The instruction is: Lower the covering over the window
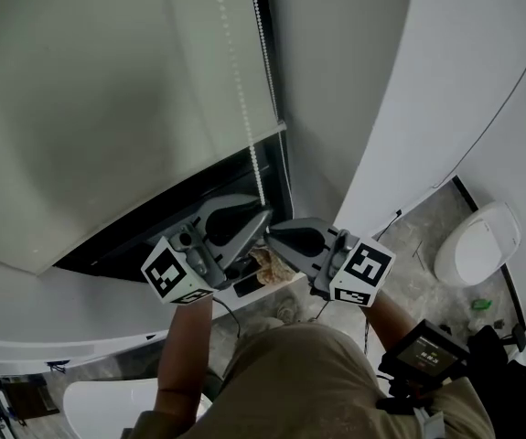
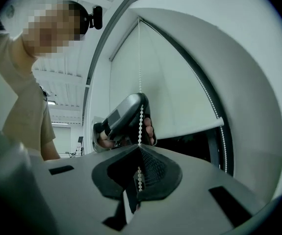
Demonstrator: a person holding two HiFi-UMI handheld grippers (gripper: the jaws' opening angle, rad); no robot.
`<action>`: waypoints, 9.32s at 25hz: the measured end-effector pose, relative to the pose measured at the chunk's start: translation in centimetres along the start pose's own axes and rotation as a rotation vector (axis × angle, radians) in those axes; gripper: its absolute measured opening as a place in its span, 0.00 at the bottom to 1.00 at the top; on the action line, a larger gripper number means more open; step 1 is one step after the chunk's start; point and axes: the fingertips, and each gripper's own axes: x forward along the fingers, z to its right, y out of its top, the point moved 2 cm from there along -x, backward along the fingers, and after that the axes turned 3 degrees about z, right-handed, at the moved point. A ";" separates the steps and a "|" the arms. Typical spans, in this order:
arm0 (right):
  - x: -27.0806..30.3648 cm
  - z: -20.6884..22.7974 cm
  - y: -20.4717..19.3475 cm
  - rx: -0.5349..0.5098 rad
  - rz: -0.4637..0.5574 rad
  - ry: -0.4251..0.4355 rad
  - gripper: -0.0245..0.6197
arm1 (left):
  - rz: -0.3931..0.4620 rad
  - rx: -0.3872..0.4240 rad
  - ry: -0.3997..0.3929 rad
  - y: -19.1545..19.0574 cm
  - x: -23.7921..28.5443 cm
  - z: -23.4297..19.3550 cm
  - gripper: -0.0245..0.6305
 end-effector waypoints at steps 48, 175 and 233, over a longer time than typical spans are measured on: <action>-0.7 -0.9 6.2 -0.121 0.114 0.019 0.12 | -0.130 -0.085 -0.011 -9.0 -2.1 4.6 0.07; -0.4 1.0 8.2 -0.068 0.067 -0.040 0.05 | -0.152 -0.040 -0.098 -5.3 -1.2 3.0 0.07; -1.2 0.9 7.5 -0.047 0.098 -0.021 0.06 | -0.115 -0.027 -0.054 -5.1 -0.6 2.9 0.07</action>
